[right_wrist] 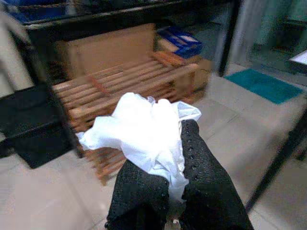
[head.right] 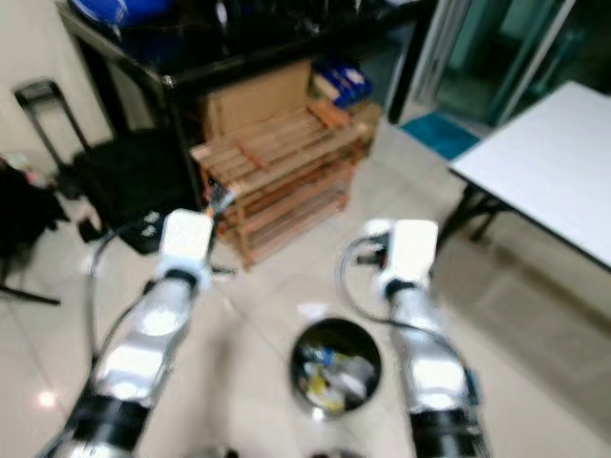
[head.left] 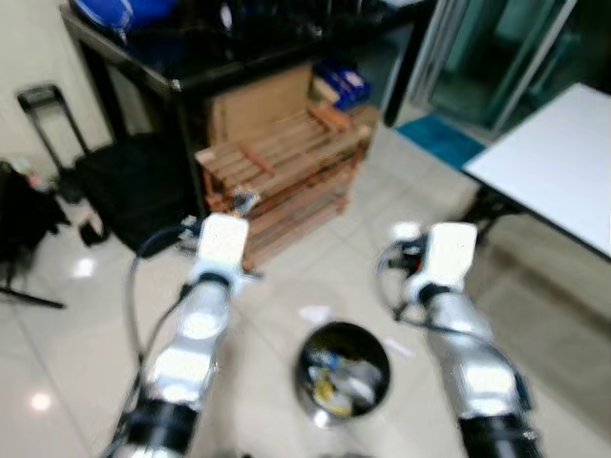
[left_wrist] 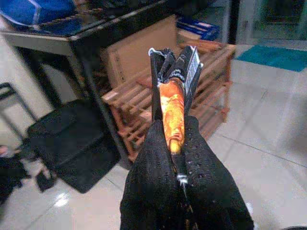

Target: Picking trash to rubbish bin

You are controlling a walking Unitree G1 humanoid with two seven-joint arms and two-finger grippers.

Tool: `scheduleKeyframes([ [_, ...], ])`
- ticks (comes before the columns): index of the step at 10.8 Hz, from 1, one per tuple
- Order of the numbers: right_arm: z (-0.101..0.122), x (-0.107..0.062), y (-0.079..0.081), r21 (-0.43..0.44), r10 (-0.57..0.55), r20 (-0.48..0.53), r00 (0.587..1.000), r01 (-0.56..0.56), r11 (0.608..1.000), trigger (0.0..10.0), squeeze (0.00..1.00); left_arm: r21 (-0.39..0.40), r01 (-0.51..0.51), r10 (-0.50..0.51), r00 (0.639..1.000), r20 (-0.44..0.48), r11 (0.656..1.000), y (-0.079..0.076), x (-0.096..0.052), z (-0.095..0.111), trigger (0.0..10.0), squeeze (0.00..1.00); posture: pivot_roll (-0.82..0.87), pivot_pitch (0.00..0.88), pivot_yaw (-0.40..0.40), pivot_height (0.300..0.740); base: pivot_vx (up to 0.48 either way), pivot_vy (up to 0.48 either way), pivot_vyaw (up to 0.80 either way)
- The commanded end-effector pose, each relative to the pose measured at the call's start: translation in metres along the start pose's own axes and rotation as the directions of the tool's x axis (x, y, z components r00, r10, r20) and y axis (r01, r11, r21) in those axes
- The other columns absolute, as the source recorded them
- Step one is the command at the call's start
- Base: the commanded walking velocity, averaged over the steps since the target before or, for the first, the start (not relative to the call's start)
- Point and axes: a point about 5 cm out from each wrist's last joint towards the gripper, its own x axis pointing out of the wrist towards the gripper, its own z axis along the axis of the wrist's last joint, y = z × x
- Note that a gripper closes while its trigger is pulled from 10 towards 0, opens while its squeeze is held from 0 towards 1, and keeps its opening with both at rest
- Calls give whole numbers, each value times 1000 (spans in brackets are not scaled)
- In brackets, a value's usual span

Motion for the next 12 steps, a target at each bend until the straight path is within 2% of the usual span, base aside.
scheduleKeyframes([
  [1,2,-1,-9,-12,-25,1,1000,25,1000,10000,0,-6,6,-5,1000,11,1000,-5,1,4,10000,0,-23,76,-38,740,0,-446,800],
  [2,2,-1,-9,-15,-25,1,1000,25,1000,10000,0,-8,5,-5,1000,11,1000,-5,1,4,10000,0,-23,77,-38,740,0,-304,800],
  [10,1,0,-9,-20,-26,-3,1000,26,999,10000,0,-36,30,-29,999,33,999,-9,1,7,10000,0,-21,75,-38,740,0,0,800],
  [12,1,0,-9,-7,-26,-6,1000,26,1000,10000,0,-44,20,-19,1000,23,999,-8,1,6,10000,0,-22,76,-38,740,0,0,244],
])
